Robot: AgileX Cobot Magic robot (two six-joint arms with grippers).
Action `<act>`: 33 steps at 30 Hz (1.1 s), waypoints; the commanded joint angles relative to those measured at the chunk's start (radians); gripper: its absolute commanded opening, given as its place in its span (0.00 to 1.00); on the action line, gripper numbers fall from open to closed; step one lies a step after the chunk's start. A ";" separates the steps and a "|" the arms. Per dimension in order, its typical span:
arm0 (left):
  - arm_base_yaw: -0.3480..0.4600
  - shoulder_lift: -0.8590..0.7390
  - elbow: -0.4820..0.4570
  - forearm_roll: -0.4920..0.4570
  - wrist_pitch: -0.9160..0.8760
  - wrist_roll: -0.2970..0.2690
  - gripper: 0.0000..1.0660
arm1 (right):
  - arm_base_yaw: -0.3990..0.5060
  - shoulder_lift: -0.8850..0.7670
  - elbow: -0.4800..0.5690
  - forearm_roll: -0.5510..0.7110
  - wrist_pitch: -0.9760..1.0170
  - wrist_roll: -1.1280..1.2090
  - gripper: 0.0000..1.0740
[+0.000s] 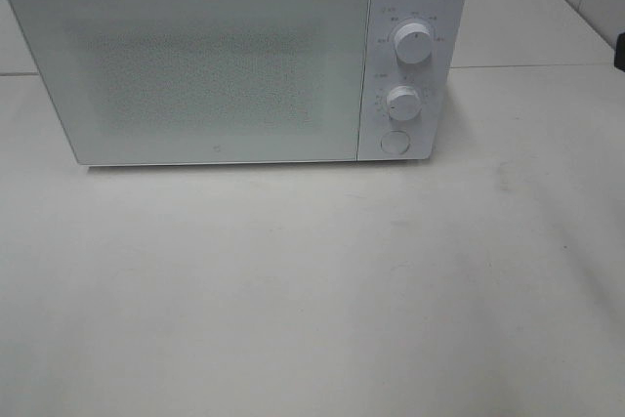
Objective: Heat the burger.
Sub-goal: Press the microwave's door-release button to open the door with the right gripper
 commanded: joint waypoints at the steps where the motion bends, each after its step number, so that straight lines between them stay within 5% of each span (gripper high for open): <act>1: 0.003 -0.018 0.004 0.001 -0.014 -0.005 0.94 | -0.005 0.065 -0.006 -0.004 -0.114 0.000 0.68; 15: 0.003 -0.018 0.004 0.001 -0.014 -0.005 0.94 | -0.002 0.330 0.012 -0.032 -0.508 -0.014 0.68; 20: 0.003 -0.018 0.004 0.001 -0.014 -0.005 0.94 | -0.002 0.398 0.123 -0.030 -0.813 -0.010 0.68; 33: 0.003 -0.018 0.004 0.001 -0.014 -0.005 0.94 | 0.047 0.561 0.275 0.067 -1.148 -0.027 0.68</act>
